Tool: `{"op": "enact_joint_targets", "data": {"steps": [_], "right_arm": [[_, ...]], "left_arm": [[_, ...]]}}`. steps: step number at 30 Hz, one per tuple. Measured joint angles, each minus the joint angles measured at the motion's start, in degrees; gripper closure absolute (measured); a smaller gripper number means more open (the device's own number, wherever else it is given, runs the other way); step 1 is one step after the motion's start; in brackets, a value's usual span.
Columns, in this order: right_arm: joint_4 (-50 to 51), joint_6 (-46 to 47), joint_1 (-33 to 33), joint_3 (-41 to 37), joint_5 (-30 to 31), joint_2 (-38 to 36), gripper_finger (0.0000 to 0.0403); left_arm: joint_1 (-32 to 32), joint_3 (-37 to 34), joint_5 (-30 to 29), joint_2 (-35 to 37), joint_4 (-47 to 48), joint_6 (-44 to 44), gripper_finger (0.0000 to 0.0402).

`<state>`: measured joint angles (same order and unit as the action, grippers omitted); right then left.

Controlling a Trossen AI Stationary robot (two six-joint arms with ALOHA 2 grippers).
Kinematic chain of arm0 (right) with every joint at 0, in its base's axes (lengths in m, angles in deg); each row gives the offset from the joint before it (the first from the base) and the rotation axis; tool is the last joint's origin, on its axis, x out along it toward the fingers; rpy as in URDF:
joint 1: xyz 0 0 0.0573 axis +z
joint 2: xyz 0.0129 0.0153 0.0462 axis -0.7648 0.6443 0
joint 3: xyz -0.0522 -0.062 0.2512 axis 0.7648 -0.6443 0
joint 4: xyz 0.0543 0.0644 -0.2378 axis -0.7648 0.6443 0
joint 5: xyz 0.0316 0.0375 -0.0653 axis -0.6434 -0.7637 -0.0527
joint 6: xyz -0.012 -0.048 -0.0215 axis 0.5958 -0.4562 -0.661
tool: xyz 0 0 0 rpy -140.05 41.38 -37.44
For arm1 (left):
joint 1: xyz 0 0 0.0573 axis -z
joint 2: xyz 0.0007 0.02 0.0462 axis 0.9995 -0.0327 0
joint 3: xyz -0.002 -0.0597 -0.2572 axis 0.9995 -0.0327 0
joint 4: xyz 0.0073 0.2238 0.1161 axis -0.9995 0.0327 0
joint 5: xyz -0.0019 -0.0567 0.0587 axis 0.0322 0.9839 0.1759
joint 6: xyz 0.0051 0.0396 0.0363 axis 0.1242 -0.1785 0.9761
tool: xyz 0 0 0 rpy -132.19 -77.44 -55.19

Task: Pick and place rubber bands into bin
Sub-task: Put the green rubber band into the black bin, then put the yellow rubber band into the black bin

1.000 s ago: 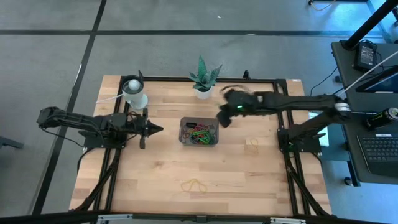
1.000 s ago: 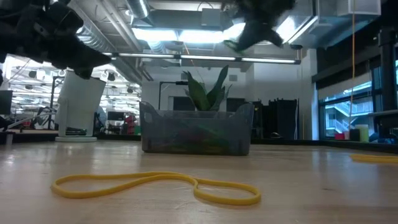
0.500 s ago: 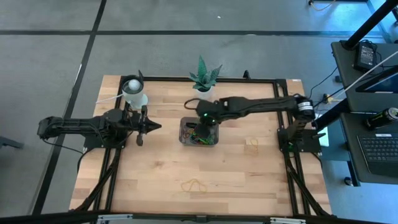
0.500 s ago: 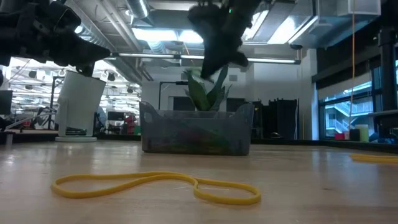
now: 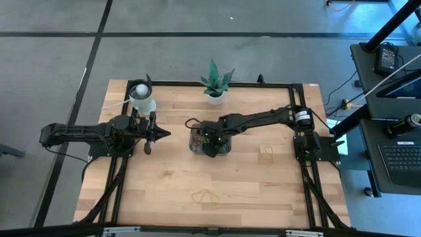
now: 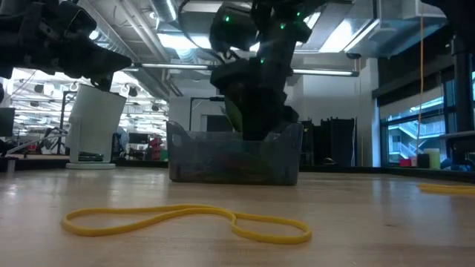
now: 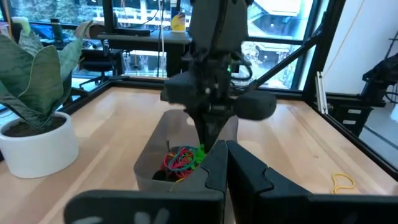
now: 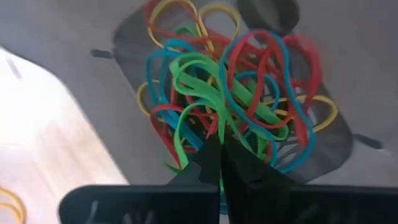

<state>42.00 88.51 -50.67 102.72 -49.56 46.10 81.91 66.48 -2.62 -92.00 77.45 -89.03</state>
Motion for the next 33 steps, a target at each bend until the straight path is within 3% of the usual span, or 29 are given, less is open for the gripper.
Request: {"op": "enact_joint_targets", "data": {"steps": [4, 9, 19, 27, 33], "right_arm": [[-0.28, 1.44, 0.0, 0.0, -0.44, 1.26, 0.0398], [-0.73, 2.18, 0.02, -0.01, -0.64, 1.06, 0.0365], [-1.88, 1.3, 0.0, -0.04, -0.19, -5.71, 0.0293], [-1.18, -0.79, 0.35, -0.04, 0.28, -11.06, 0.0278], [9.82, -3.39, 5.21, -0.08, 17.62, -18.49, 0.0297]], "left_arm": [[0.0, 0.0, 0.0, 0.0, 0.23, 0.0, 0.04], [0.0, 0.0, 0.86, -0.02, 0.24, 0.0, 0.04], [0.0, 0.0, 2.38, -0.02, 0.28, -0.02, 0.04], [0.57, 2.18, -0.8, -0.18, 4.35, -1.13, 0.04], [4.97, 15.05, -5.41, -4.64, 23.88, 0.24, 0.04]]}}
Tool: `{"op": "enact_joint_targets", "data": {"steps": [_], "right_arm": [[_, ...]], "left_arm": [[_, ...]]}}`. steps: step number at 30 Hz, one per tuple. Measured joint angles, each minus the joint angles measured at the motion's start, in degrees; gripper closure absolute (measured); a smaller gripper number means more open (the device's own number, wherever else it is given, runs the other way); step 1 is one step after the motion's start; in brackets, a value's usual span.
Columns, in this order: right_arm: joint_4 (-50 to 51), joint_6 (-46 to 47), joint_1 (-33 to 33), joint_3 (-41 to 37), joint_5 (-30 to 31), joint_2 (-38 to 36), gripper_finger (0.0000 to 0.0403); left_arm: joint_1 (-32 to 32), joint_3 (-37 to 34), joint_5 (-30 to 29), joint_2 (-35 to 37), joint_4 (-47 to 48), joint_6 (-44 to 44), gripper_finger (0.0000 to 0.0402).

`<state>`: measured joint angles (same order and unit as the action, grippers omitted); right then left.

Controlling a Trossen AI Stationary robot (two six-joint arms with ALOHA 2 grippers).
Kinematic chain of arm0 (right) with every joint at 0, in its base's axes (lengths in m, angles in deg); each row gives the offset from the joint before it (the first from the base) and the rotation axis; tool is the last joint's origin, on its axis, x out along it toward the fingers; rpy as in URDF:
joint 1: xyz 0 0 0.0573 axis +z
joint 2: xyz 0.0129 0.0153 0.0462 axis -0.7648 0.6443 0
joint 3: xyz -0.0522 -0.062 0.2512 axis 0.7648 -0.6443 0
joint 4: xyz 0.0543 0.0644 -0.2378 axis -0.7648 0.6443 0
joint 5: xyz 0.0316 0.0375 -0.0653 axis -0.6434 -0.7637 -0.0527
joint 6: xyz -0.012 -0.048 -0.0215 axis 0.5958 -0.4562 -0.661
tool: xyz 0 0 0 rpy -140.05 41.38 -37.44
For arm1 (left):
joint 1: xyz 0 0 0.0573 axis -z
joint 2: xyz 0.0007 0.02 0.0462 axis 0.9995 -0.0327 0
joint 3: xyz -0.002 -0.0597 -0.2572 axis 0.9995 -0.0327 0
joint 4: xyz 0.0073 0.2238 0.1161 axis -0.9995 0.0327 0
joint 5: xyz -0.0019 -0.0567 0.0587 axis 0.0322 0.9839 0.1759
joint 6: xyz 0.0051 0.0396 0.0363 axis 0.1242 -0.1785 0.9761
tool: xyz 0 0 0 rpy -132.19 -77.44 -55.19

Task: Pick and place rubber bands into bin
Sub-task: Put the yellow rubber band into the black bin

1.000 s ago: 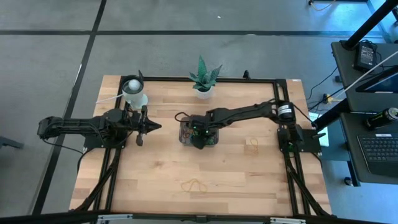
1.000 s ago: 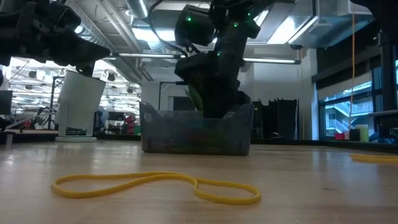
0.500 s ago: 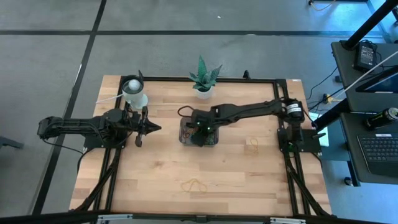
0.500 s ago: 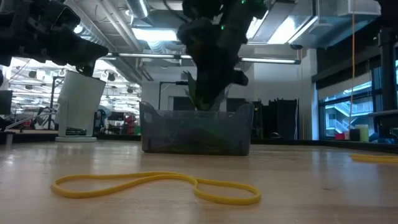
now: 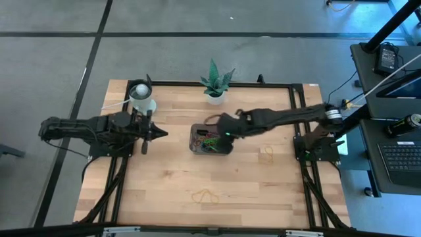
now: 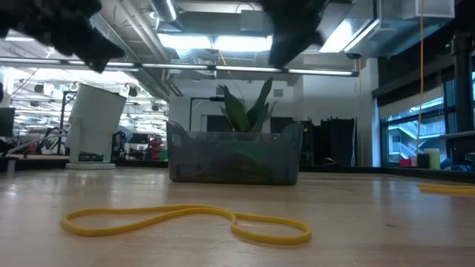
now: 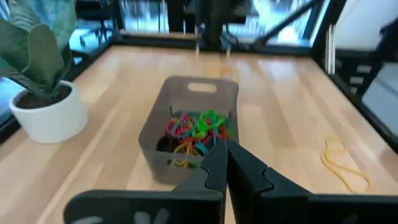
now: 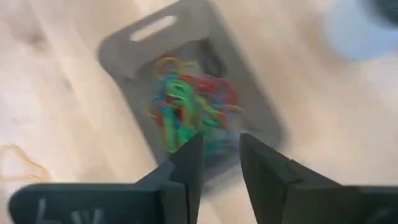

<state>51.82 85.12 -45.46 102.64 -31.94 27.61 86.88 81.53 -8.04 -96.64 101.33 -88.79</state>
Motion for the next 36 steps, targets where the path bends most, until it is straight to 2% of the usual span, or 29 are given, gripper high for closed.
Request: {"op": "enact_joint_targets", "data": {"steps": [3, 9, 12, 18, 24, 29, 32, 36], "right_arm": [[1.01, 0.14, 2.13, -2.75, 4.7, -5.95, 0.0308], [-6.77, 5.57, 5.99, -18.75, 4.94, -21.24, 0.0333], [-12.97, 7.66, 8.53, -28.0, 4.85, -28.11, 0.0347], [-21.33, 12.88, 13.23, -42.29, 4.54, -38.22, 0.0369], [-22.55, 19.64, 16.36, -49.38, 2.66, -43.13, 0.0383], [-22.61, 19.69, 18.92, -51.47, 2.62, -44.14, 0.0393], [-22.51, 19.09, 20.37, -51.48, 2.61, -44.16, 0.0395], [-22.46, 18.22, 22.4, -51.48, 2.63, -44.16, 0.0392]], "left_arm": [[3.58, 6.25, -3.97, -5.39, 5.52, -0.26, 0.04], [12.58, 16.3, -11.33, -21.55, 5.93, -0.32, 0.04], [16.66, 21.43, -13.08, -30.88, 6.46, -2.44, 0.04], [23.31, 33.84, -17.27, -48.2, 8.01, -6.73, 0.04], [27.08, 48.37, -18.42, -64.17, 15.96, -11.24, 0.04], [28.83, 58.4, -16.48, -75.83, 20.7, -16.87, 0.0394], [29.14, 62.86, -13.38, -81.68, 21.42, -20.49, 0.0373], [29.56, 66.57, -12.3, -88.45, 21.45, -26.98, 0.0332]]}}
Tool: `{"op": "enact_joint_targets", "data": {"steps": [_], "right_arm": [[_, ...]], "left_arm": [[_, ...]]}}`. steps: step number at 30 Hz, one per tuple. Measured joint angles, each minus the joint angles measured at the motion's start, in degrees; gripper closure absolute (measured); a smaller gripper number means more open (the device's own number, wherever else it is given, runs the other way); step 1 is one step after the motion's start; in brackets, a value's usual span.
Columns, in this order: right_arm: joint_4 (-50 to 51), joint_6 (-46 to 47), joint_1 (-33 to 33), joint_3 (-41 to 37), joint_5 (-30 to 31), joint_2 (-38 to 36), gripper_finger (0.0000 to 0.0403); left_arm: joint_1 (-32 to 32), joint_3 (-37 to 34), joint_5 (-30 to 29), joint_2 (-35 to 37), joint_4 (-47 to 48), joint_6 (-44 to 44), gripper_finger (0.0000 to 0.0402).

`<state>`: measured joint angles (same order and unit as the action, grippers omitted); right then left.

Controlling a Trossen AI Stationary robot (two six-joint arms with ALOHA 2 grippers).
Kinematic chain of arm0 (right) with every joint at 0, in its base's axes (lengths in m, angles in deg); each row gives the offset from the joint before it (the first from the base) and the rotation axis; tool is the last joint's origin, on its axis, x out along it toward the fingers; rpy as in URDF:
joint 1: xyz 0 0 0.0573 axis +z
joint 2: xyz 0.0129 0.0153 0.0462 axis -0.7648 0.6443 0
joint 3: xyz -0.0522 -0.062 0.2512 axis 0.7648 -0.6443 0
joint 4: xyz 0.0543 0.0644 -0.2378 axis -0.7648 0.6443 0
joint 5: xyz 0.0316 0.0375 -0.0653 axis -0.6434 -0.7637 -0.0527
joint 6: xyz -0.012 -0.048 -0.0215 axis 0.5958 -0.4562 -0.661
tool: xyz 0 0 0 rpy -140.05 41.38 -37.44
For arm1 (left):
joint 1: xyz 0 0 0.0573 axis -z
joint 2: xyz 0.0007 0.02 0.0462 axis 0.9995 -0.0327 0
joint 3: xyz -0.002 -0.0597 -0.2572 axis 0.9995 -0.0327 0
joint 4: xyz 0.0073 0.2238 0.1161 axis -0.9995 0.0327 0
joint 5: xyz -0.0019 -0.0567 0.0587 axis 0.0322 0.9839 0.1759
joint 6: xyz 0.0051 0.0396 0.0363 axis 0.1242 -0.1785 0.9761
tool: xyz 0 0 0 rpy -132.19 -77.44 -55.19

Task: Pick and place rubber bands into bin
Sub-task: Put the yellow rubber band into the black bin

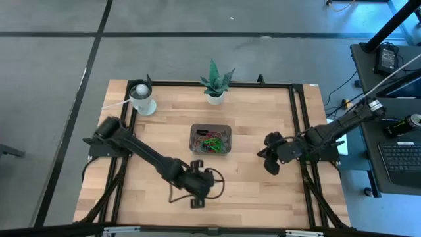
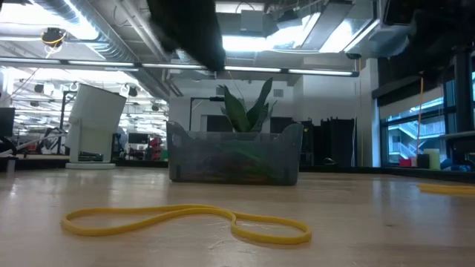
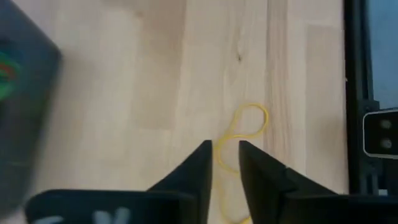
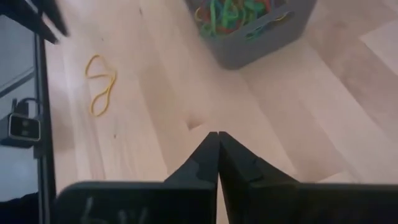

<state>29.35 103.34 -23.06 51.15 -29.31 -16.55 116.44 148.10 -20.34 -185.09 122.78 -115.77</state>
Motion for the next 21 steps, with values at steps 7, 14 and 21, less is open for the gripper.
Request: {"op": "enact_joint_targets", "data": {"steps": [7, 14, 21], "right_arm": [[0.56, 0.02, 3.2, 0.0, -0.01, 0.0, 0.0392], [0.6, 0.76, 6.18, 0.0, 0.36, 0.02, 0.0394], [0.6, 1.36, 7.08, 0.0, 0.64, 0.02, 0.0387]], "left_arm": [[0.0, 2.78, 7.18, -8.84, -0.04, -7.27, 0.0257], [0.0, 3.01, 7.99, -13.65, -0.03, -7.01, 0.0218], [0.07, 3.36, 7.24, -16.4, -0.01, -5.19, 0.0227]]}}
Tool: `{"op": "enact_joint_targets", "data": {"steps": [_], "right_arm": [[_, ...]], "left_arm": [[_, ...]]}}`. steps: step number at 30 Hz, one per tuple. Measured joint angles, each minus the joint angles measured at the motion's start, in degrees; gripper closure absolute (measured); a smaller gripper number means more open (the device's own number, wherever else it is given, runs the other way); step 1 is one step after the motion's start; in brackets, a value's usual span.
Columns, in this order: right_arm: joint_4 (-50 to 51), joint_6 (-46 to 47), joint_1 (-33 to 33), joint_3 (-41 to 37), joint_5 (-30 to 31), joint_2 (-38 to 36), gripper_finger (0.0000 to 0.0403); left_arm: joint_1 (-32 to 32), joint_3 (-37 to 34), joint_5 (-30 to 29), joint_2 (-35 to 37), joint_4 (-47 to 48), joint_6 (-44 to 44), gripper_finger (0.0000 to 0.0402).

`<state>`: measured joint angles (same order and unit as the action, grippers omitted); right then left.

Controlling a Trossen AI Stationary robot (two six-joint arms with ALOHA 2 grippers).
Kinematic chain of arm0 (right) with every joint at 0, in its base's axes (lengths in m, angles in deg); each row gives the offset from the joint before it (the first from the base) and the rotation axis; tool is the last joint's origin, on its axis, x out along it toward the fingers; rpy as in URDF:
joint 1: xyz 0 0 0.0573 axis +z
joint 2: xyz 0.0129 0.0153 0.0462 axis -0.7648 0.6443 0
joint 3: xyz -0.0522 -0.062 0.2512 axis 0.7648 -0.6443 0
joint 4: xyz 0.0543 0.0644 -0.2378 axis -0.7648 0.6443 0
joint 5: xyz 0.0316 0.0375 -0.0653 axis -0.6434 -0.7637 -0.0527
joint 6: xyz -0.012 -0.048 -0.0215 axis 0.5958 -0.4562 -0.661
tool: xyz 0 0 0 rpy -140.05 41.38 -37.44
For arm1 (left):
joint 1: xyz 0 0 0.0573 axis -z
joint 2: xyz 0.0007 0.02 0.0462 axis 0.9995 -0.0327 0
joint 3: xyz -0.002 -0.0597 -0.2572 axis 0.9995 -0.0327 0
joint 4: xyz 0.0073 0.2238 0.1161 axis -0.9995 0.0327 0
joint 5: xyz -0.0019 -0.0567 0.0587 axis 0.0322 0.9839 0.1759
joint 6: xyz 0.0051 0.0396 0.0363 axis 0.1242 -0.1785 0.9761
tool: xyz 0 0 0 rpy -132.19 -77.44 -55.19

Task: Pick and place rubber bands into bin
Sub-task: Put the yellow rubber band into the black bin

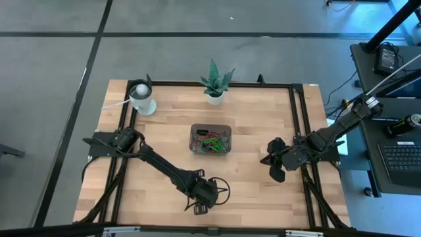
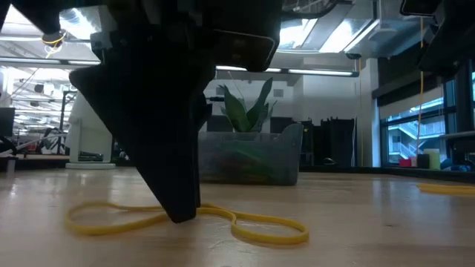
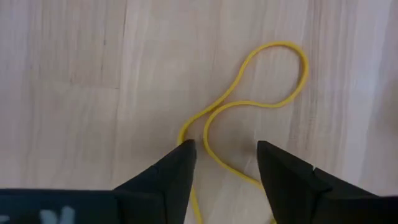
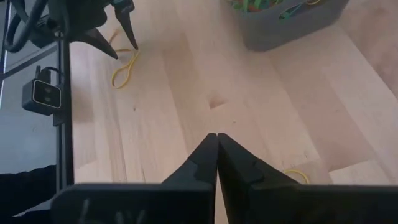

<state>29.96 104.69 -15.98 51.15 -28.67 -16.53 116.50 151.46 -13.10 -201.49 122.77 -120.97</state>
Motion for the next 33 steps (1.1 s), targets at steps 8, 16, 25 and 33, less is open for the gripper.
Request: {"op": "enact_joint_targets", "data": {"steps": [8, 16, 25, 33], "right_arm": [[0.02, -0.23, 0.0, 0.0, 0.11, 0.0, 0.0387], [0.11, -0.3, -0.02, 0.0, 0.17, 0.0, 0.0386], [0.21, -0.3, -0.04, 0.0, 1.0, 0.02, 0.0386], [0.17, -0.31, -0.04, 0.0, 1.75, 0.02, 0.0386]], "left_arm": [[0.07, -0.15, -0.49, -0.52, 0.64, 3.85, 0.0348], [0.31, -0.69, -1.41, 2.65, 0.28, 0.74, 0.04], [1.44, -0.63, -9.81, 18.37, 1.99, 1.18, 0.04], [-0.06, -0.5, -21.43, 30.27, 2.13, 11.05, 0.04]]}}
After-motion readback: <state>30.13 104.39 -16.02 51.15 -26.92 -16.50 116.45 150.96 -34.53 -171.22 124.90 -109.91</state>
